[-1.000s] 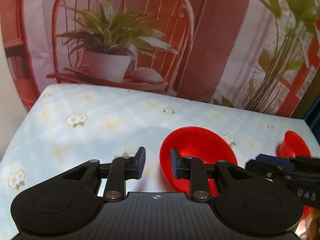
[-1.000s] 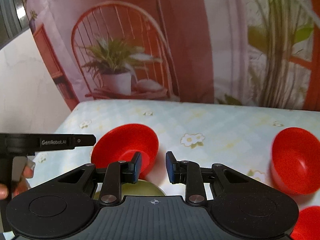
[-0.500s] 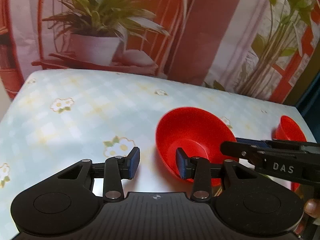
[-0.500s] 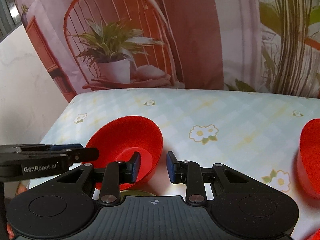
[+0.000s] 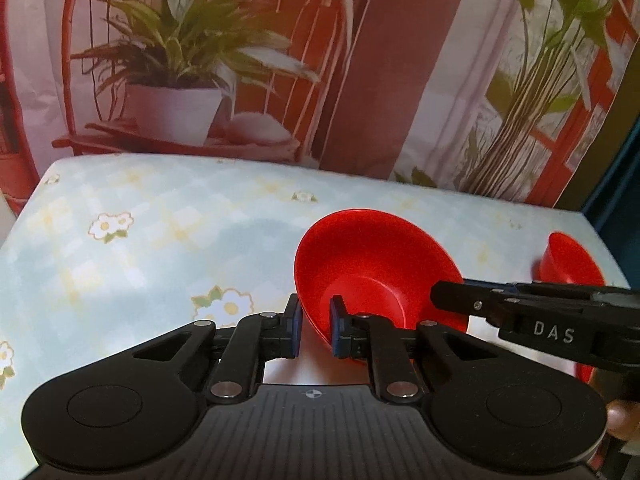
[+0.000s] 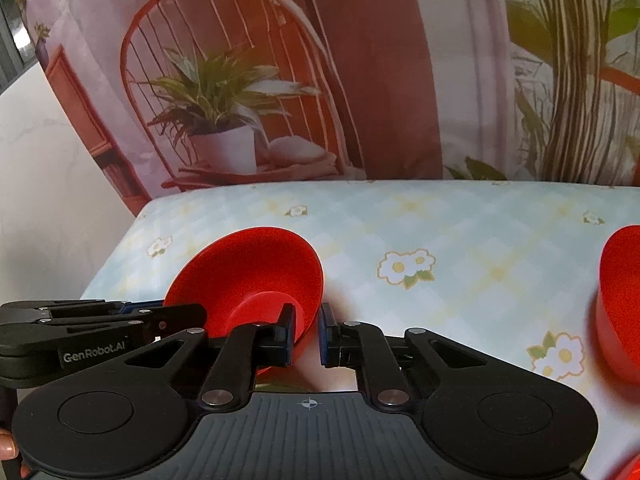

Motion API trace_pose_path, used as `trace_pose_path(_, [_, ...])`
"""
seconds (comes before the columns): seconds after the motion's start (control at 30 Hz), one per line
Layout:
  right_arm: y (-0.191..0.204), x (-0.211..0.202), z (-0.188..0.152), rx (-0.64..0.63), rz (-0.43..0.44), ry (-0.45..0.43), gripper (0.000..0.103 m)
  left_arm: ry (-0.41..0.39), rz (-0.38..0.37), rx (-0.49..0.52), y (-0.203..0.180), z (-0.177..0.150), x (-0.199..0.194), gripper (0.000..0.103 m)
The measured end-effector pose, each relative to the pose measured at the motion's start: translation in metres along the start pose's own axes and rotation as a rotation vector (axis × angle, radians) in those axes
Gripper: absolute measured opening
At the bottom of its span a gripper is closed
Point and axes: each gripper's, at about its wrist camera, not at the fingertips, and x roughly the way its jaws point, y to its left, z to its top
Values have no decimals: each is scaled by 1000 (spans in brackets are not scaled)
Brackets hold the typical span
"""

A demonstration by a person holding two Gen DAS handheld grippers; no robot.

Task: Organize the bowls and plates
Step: 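Close both grippers on the red bowl rim, then lift the red bowl with both grippers and lower it into another red bowl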

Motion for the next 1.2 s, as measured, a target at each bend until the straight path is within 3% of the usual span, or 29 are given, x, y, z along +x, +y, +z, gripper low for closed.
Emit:
trace_pose_path(0.5, [2, -50, 6, -4, 17, -96, 11, -43, -10, 34, -29, 7, -40, 15])
trace_pose_path(1.2, [-36, -155, -41, 41, -12, -213, 12, -37, -77, 75, -108, -25, -78, 16])
